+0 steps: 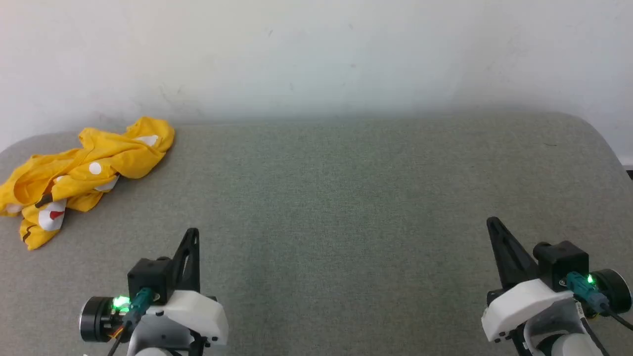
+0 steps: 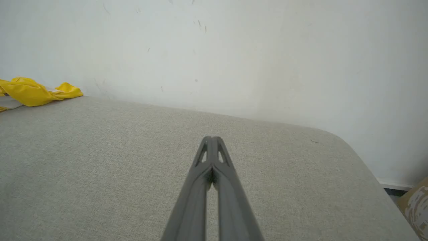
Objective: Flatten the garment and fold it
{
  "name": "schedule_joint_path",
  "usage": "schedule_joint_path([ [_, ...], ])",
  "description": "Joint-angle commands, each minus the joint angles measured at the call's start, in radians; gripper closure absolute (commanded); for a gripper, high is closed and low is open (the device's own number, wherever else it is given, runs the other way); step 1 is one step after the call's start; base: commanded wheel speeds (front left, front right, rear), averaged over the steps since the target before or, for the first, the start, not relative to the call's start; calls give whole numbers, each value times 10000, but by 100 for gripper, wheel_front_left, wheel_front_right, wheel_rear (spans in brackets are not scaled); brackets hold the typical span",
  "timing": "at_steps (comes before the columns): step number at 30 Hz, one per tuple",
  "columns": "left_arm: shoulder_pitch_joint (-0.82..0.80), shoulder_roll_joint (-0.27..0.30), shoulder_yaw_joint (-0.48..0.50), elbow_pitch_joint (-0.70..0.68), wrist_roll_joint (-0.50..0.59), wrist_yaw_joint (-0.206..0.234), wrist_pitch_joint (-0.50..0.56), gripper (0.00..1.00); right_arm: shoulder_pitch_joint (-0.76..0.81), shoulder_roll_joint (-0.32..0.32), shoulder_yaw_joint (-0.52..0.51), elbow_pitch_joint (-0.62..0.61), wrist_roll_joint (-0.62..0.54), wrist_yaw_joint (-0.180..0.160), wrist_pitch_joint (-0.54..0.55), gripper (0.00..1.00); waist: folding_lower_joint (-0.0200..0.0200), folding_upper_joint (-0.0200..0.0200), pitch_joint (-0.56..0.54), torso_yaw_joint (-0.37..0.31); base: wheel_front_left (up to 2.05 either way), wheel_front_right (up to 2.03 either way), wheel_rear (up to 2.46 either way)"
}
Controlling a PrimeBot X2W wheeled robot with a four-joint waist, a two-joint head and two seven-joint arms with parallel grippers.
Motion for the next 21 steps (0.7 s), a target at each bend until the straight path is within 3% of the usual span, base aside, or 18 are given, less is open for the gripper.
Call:
schedule_joint_path([
  [1, -118, -45, 43, 20, 47, 68, 1, 100, -119, 30, 5, -35, -76, -9, 5, 100, 0, -1, 0, 0, 0, 0, 0],
  [17, -118, -45, 43, 20, 47, 68, 1, 100, -119, 30, 5, -35, -76, -9, 5, 100, 0, -1, 0, 0, 0, 0, 0],
  [18, 0, 0, 0, 0, -1, 0, -1, 0, -9, 0, -2, 0, 1, 0, -1, 0, 0, -1, 0, 0, 0, 0, 0],
  [21, 5, 6, -8, -6, -6, -4, -6, 0, -5, -6, -5, 10, 11, 0, -6, 0, 0, -1, 1, 0, 0, 0, 0],
])
